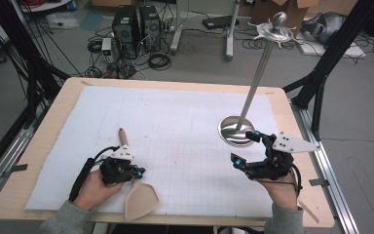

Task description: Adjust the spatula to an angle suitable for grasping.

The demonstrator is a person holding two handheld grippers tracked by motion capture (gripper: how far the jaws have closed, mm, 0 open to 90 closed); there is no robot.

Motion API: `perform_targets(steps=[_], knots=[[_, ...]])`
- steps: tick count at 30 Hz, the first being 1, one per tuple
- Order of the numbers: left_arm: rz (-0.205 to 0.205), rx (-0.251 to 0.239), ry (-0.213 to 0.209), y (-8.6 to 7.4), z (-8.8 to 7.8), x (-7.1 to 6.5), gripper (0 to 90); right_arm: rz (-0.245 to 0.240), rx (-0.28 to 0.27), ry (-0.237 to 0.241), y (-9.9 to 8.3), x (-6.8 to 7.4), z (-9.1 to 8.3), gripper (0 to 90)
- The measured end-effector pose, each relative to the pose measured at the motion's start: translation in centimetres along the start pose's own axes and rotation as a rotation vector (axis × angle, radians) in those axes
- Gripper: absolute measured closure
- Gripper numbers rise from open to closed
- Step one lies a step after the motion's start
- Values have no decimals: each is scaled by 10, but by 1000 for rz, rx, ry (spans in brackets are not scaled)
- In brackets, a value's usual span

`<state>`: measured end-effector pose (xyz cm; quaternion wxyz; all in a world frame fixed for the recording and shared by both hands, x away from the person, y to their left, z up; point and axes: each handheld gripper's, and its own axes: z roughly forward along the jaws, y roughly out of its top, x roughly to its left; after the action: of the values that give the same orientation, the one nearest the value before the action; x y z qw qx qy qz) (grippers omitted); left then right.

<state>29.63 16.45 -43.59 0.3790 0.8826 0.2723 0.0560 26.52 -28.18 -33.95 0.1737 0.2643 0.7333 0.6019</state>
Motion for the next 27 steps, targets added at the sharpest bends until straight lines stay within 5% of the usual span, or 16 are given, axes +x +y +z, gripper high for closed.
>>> perform_targets(steps=[4, 9, 19, 27], knots=[[-7, -14, 3, -1, 1, -1, 894, 1, 2, 0, 0, 0, 1, 81], [-43, -107, 26, -2, -14, 4, 893, 2, 5, 2, 0, 0, 2, 81], [-161, -225, 160, -15, -55, 40, 893, 6, 6, 0, 0, -1, 3, 81], [-233, -237, 221, -26, -64, 64, 892, 4, 8, 3, 0, -2, 5, 81]])
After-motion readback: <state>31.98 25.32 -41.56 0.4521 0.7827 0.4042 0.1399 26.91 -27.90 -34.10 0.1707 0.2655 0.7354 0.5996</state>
